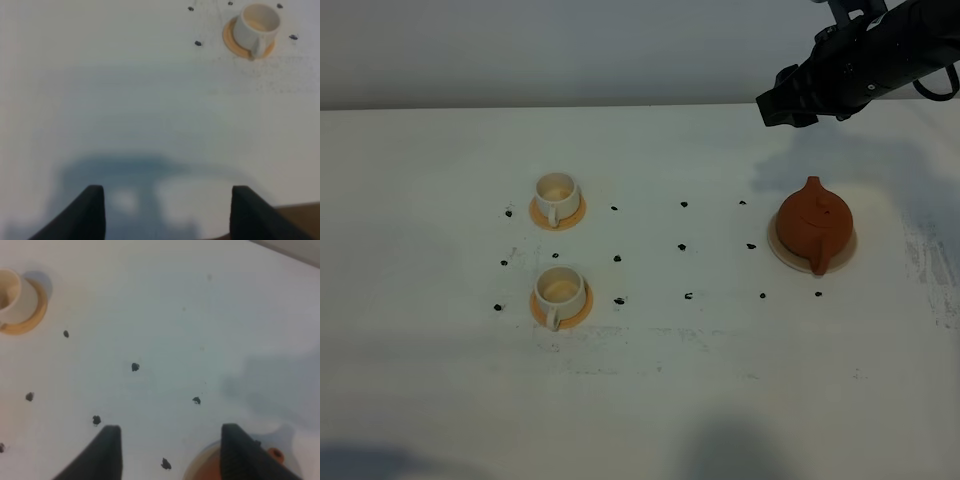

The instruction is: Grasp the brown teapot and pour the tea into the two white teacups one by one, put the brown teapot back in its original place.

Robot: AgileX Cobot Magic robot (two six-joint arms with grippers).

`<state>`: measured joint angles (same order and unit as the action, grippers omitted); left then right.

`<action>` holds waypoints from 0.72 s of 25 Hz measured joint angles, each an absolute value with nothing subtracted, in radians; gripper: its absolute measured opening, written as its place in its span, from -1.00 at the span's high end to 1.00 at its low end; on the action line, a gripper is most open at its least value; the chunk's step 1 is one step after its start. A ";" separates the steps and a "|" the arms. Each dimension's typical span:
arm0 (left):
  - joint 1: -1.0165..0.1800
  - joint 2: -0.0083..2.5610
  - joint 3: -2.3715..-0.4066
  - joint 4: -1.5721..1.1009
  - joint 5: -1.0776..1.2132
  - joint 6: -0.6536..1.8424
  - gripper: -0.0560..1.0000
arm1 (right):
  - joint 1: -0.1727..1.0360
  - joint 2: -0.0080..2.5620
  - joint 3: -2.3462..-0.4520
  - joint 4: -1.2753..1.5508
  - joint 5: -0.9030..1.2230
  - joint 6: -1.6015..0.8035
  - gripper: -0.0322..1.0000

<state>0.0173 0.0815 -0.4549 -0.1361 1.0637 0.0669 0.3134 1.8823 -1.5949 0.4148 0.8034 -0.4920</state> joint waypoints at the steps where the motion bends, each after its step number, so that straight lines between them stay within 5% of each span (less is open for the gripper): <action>1: 0.018 0.060 -0.455 -0.136 1.064 0.067 -0.08 | 0.313 1.882 -1.595 0.415 0.803 -0.492 0.10; 18: 0.019 -0.003 -0.455 -0.138 1.071 0.066 -0.08 | 0.313 1.882 -1.595 0.393 0.803 -0.492 0.10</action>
<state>0.0193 -0.0026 -0.4549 -0.1379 1.0710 0.0655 0.3134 1.8823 -1.5949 0.3931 0.8027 -0.4920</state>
